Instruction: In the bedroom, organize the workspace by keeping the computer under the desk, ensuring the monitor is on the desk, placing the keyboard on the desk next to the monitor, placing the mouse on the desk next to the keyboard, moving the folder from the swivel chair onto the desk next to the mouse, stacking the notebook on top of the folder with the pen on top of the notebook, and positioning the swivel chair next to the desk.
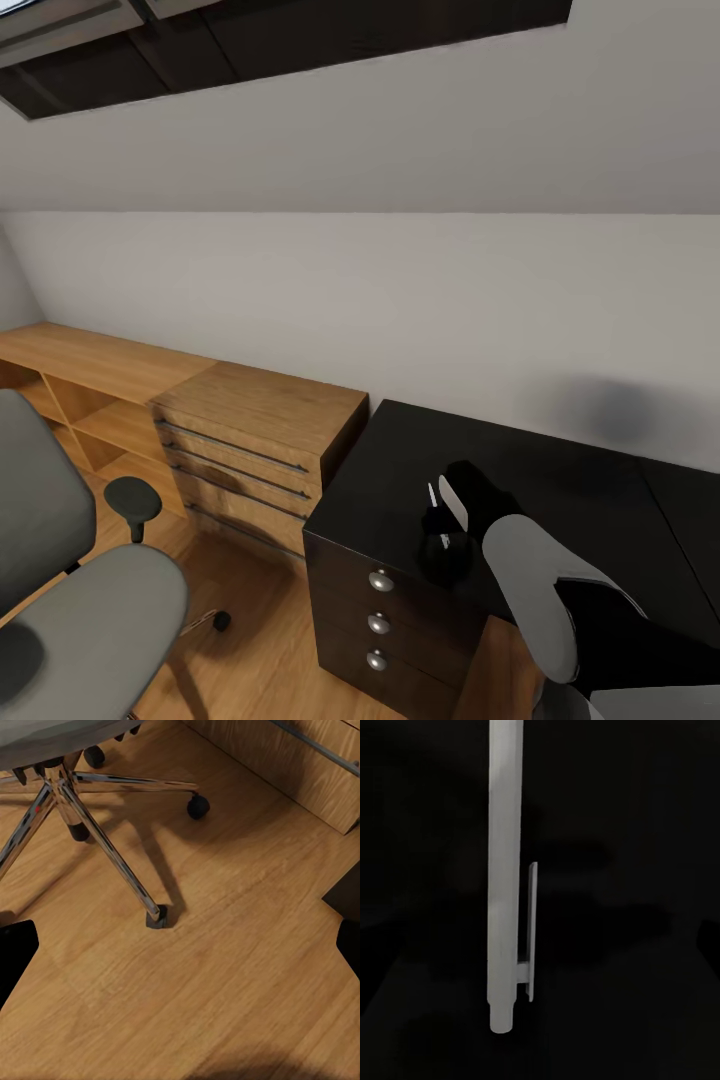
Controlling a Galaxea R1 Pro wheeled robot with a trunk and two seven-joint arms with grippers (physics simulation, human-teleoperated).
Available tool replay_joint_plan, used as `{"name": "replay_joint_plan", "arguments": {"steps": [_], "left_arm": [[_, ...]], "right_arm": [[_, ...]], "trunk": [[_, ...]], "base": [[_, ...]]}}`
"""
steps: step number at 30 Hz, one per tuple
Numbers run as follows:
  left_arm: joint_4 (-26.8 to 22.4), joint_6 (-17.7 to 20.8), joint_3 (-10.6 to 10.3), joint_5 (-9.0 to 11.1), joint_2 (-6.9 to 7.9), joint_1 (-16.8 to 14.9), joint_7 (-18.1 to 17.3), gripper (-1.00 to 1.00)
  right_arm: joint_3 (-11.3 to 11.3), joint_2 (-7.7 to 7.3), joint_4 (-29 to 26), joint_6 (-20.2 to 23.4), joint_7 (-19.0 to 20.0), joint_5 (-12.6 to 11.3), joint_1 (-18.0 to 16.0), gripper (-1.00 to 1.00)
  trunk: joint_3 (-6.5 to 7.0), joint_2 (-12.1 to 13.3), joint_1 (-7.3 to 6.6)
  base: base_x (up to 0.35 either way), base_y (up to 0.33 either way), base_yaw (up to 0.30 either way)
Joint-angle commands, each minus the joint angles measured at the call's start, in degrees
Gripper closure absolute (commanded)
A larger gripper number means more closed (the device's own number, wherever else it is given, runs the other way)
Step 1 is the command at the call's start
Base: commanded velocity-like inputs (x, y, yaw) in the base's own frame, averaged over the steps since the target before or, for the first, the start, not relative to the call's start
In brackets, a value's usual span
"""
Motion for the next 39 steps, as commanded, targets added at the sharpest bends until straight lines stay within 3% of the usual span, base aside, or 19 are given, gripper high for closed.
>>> {"name": "replay_joint_plan", "arguments": {"steps": [1, 2, 39], "left_arm": [[-0.12, -0.02, 0.07, -0.14, -0.01, 0.03, 0.14, -1.0], [-0.12, -0.02, 0.07, -0.14, -0.01, 0.03, 0.14, -1.0], [-0.12, -0.02, 0.05, -0.14, -0.01, 0.03, 0.14, -1.0]], "right_arm": [[-0.46, 0.06, -0.04, 0.22, 0.04, 0.7, 0.01, -1.0], [-0.46, 0.06, -0.05, 0.23, 0.03, 0.7, 0.01, 1.0], [-0.45, 0.04, -0.28, 1.48, 0.98, 0.7, 0.01, 1.0]], "trunk": [[-0.06, -0.02, 0.01], [-0.06, -0.02, 0.01], [-0.06, -0.02, 0.01]], "base": [[0.0, 0.0, 0.0], [0.0, 0.0, 0.0], [0.0, 0.0, 0.0]]}}
